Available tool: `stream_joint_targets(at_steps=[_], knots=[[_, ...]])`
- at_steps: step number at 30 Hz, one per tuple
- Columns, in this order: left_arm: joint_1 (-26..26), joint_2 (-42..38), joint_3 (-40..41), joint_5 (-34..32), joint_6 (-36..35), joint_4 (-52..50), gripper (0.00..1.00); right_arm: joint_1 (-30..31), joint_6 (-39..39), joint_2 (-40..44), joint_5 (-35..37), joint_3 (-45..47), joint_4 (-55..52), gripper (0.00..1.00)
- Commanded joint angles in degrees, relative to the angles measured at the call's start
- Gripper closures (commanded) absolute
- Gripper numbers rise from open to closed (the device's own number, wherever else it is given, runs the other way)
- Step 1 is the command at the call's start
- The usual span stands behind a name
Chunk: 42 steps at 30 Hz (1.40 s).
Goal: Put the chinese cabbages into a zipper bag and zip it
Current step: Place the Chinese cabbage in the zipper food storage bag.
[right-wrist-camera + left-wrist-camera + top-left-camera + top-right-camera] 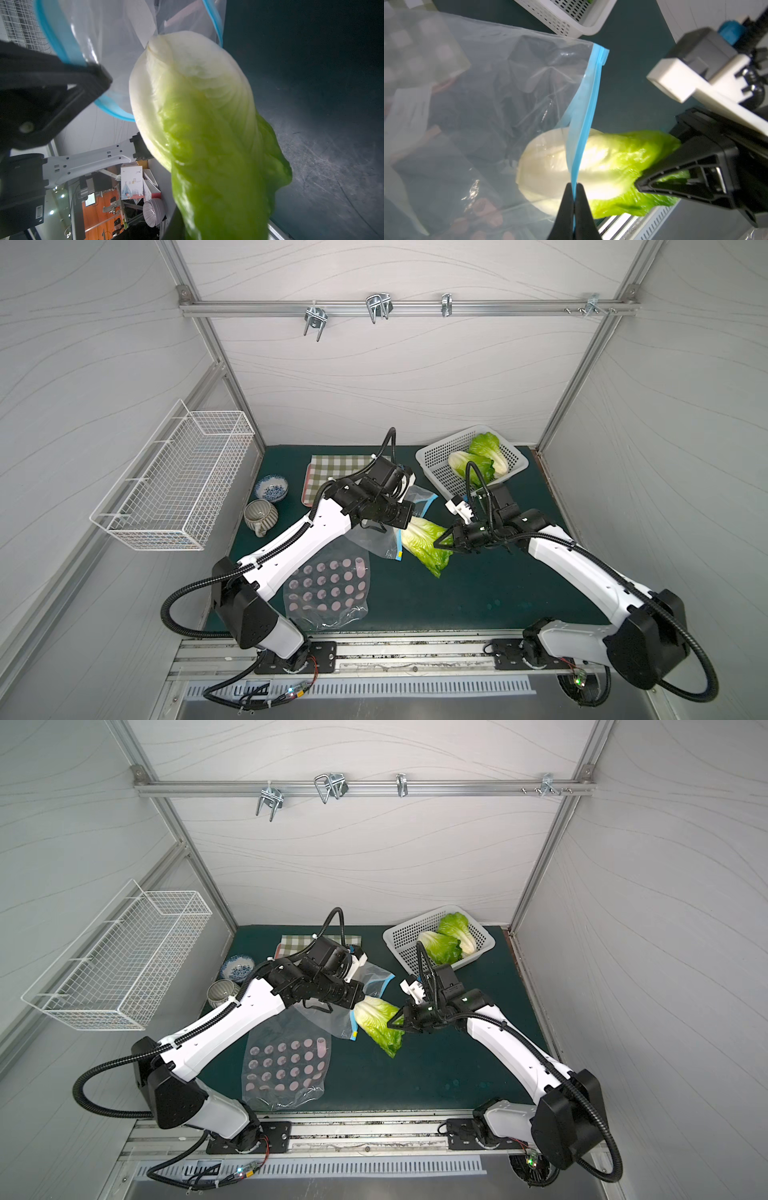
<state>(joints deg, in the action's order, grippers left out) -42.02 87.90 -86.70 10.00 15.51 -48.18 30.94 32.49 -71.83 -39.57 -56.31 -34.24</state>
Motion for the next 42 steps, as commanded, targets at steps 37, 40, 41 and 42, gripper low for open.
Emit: stream_joint_targets(at_steps=[37,40,41,42], knots=[[-3.84,-2.07,3.66,6.66,4.35,1.95,1.00,-5.27,47.04,-5.63,-17.66,11.31,49.15,0.97],[-3.79,-2.75,5.72,7.14,4.96,2.77,1.00,-5.50,53.02,-5.02,-17.62,12.11,56.69,0.98],[-3.78,-2.78,6.20,7.23,5.06,2.92,1.00,-5.43,55.83,-5.06,-17.64,12.40,59.93,0.97],[-3.81,-2.66,6.35,7.50,5.22,3.05,1.00,-5.44,58.30,-5.07,-17.12,12.77,62.94,0.98]])
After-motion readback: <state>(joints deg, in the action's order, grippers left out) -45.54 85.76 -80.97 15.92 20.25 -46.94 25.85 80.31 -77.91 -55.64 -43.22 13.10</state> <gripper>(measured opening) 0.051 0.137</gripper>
